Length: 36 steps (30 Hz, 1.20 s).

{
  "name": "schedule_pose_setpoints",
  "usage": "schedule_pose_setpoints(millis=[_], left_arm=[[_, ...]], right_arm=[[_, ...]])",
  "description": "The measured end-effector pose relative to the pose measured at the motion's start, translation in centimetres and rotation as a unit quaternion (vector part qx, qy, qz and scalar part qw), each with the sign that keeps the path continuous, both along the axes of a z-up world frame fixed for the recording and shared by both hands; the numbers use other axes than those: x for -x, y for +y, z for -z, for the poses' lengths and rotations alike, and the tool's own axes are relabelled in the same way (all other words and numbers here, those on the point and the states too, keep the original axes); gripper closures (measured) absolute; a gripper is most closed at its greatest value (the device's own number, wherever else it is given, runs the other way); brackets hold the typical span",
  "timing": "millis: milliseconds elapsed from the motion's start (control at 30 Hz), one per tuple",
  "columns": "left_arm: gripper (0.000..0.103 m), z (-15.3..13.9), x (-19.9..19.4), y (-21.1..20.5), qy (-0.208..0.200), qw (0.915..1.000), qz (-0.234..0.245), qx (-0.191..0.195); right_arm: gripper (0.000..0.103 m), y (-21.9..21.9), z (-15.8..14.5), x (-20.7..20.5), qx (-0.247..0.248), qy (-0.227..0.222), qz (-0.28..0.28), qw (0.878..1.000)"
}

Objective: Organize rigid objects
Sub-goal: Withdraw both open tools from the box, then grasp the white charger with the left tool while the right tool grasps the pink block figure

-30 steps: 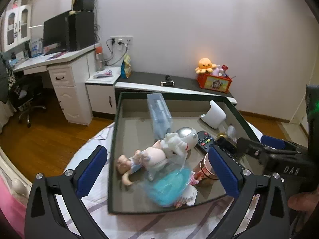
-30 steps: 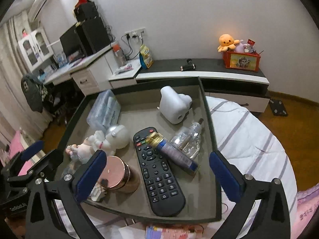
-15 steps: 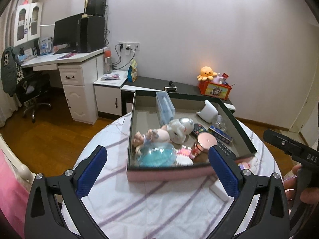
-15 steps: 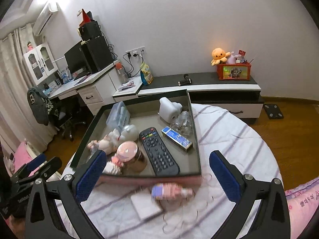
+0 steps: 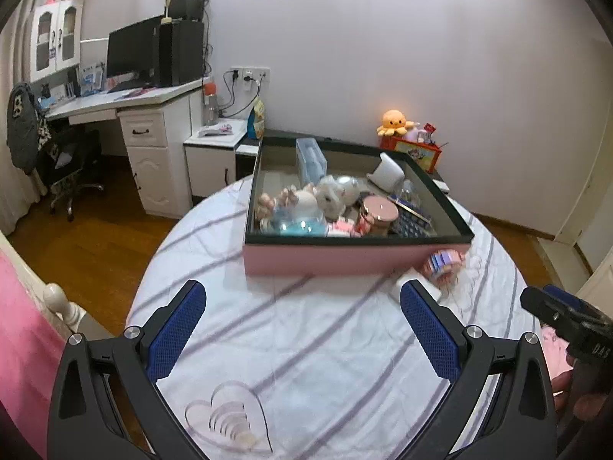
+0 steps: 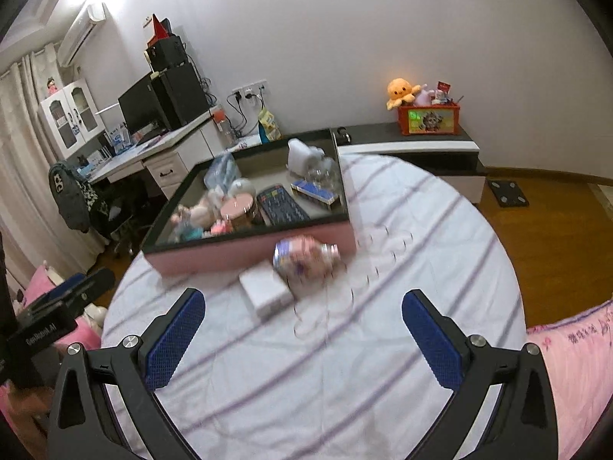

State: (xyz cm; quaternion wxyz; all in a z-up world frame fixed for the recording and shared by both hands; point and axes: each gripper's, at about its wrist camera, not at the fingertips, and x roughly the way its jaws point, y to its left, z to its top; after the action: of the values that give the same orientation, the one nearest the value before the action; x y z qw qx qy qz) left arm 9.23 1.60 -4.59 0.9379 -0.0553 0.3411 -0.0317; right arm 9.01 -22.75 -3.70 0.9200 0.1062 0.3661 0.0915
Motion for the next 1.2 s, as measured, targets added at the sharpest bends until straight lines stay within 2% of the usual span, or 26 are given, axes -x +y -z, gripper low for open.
schedule_pose_setpoints(millis=[233,600,1033,1200], left_arm=[[0.0,1.0,2.6,-0.4,0.015,0.9999,0.004,-0.005],[0.0,1.4,4.7,-0.3,0.021,0.9997,0.009,-0.003],[0.0,1.2,4.6,-1.3,0.019,0.9996,0.021,-0.003],[0.0,1.6,3.5,-3.1,0.021,0.999,0.039,-0.007]], right_arm=[[0.0,0.5,1.3,2.3,0.005,0.012,0.001,1.0],[0.0,1.5,1.1,3.9,0.018,0.008,-0.004,1.0],[0.0,1.1,0.6,3.7,0.024,0.005,-0.001,1.0],[0.0,0.3,1.0,2.9,0.026,0.009,0.006,1.0]])
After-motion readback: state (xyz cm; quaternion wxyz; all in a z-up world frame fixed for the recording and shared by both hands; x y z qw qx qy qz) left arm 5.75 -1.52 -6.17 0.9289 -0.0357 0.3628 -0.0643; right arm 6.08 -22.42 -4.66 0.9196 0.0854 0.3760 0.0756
